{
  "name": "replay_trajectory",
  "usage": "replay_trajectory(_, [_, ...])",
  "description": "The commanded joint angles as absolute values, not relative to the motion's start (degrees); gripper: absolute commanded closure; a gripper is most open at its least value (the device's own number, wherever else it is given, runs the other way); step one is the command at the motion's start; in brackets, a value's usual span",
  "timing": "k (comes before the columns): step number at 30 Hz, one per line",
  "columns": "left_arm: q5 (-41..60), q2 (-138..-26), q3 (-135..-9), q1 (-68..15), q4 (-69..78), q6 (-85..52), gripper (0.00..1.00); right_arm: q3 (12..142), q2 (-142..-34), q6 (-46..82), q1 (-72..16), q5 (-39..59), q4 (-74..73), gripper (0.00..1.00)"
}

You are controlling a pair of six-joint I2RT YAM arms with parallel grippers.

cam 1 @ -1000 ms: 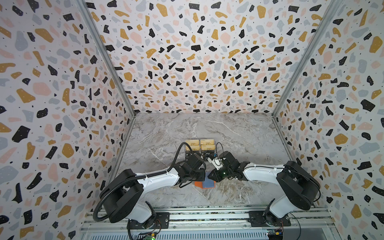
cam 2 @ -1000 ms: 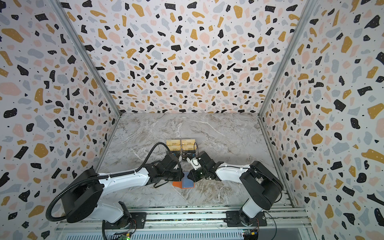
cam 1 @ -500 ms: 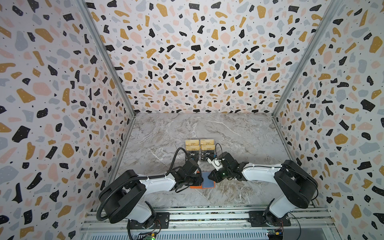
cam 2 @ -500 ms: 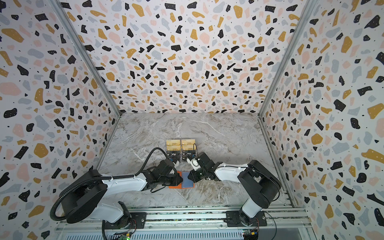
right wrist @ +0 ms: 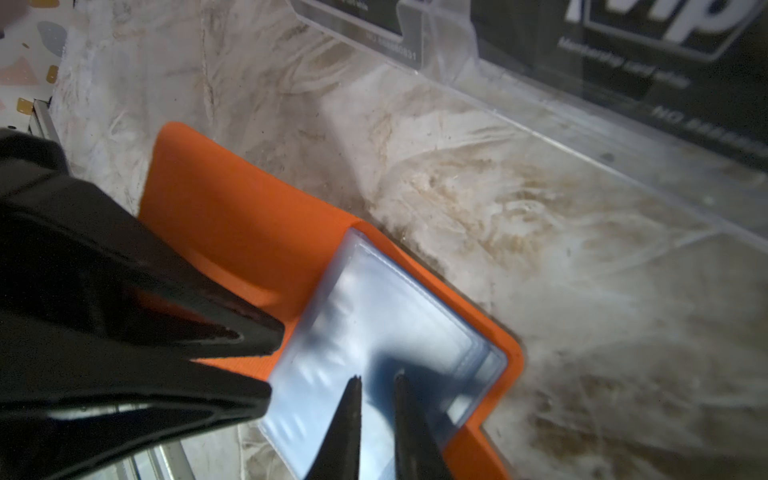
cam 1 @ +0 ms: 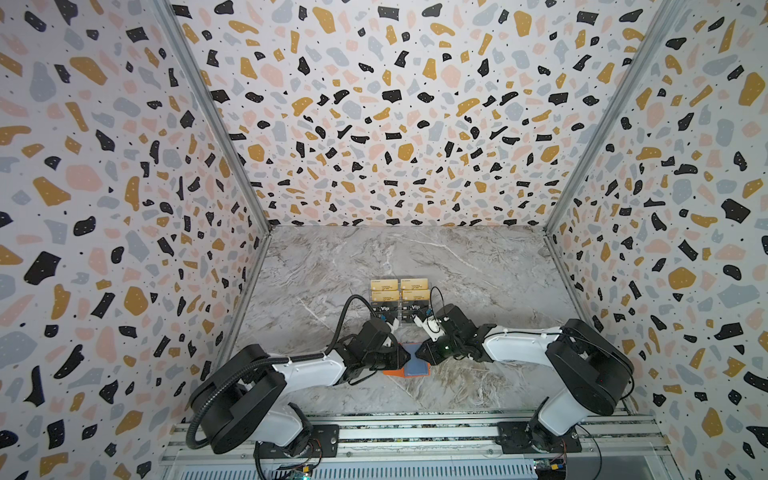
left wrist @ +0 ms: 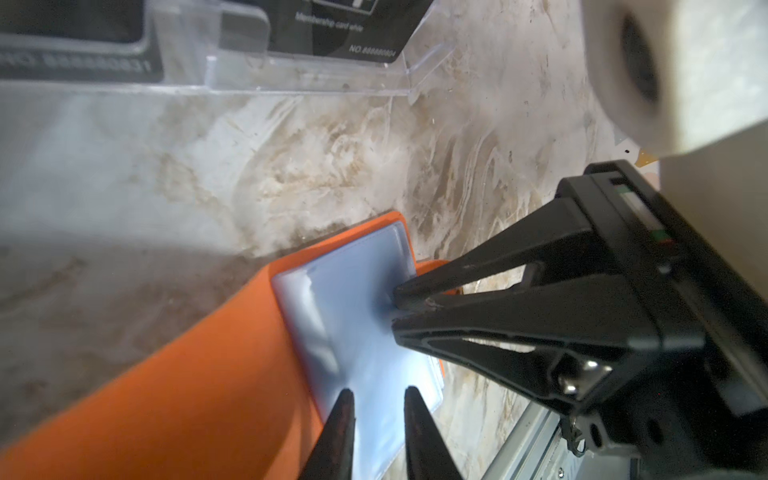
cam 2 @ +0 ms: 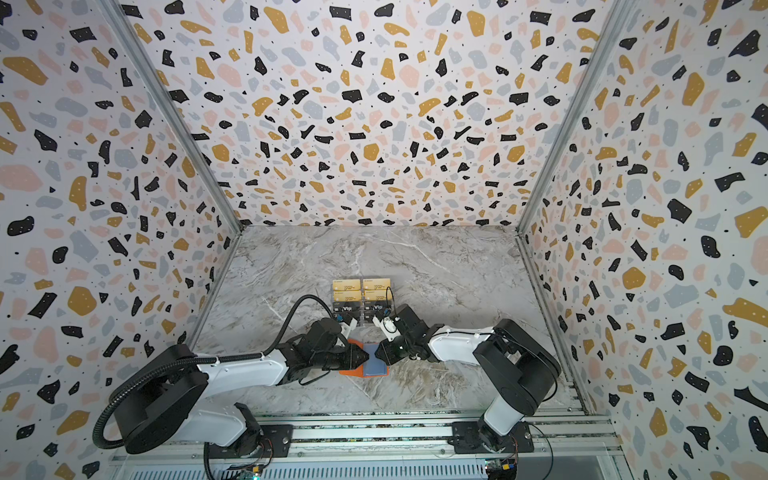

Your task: Put the credit cards into the card holder

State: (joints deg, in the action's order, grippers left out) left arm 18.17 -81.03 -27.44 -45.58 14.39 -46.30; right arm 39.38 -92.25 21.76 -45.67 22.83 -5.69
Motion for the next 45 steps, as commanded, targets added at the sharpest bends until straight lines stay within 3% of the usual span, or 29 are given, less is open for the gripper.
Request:
replay_trajectory(1, [20.01,-82.19,-26.59,-44.81,18.02,-47.19,0.75,38.57,-92.67,21.18,-45.88,21.12,-3.12,0.82])
replay_trajectory(21, [21.11,-86.89,-24.70,-44.20,21.99,-52.55,0.73,38.50,-92.27,21.08,-45.88,20.83,-2.97,0.82])
replay_trajectory(45, [26.02,-91.16,-19.07,-43.18,41.01,-61.48,0.72,38.41,-91.99,21.13,-46.03,20.92,-3.06,0.82])
